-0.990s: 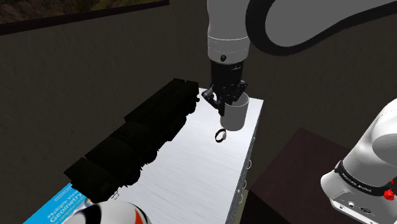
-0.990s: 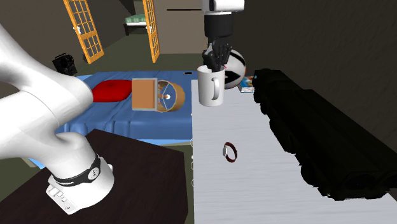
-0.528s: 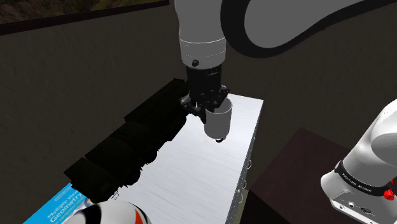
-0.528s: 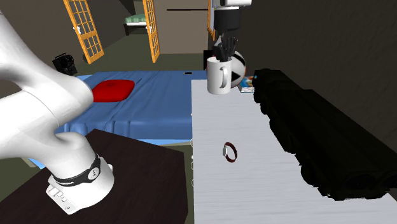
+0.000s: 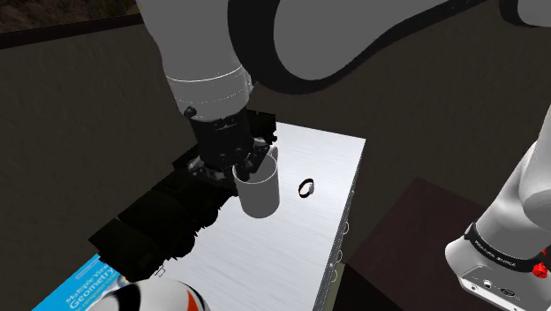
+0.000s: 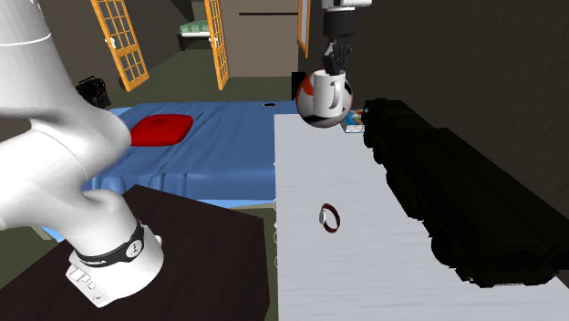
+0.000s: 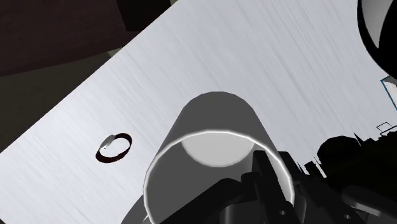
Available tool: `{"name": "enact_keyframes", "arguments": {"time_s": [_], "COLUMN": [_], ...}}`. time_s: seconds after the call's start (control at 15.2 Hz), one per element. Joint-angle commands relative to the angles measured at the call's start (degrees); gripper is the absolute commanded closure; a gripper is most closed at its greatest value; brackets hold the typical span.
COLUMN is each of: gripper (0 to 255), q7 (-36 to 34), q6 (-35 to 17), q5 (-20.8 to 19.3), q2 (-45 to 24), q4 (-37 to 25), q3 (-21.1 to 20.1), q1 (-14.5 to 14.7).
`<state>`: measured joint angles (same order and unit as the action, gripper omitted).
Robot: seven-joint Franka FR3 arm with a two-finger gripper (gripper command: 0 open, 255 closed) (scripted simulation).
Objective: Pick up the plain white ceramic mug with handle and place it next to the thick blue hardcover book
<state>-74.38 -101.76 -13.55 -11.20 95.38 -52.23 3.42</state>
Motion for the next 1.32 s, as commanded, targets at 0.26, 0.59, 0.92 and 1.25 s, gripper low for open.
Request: {"name": "enact_keyframes", "arguments": {"time_s": [0.26, 0.59, 0.92, 1.25], "gripper": [255, 255, 255, 255], "q7": [-8.5, -9.7, -10.7, -11.6], "q6": [8.7, 14.5, 10.2, 6.3], "q5": [-12.4, -18.1, -17.9, -18.0], "q2": [-17.6, -28.5, -27.9, -27.8], "q4": [-20.6, -37.3, -31.7, -27.2], "q3": [2.8, 6.5, 6.2, 6.2], "q1": [15.1, 26.6, 24.5, 23.1]}}
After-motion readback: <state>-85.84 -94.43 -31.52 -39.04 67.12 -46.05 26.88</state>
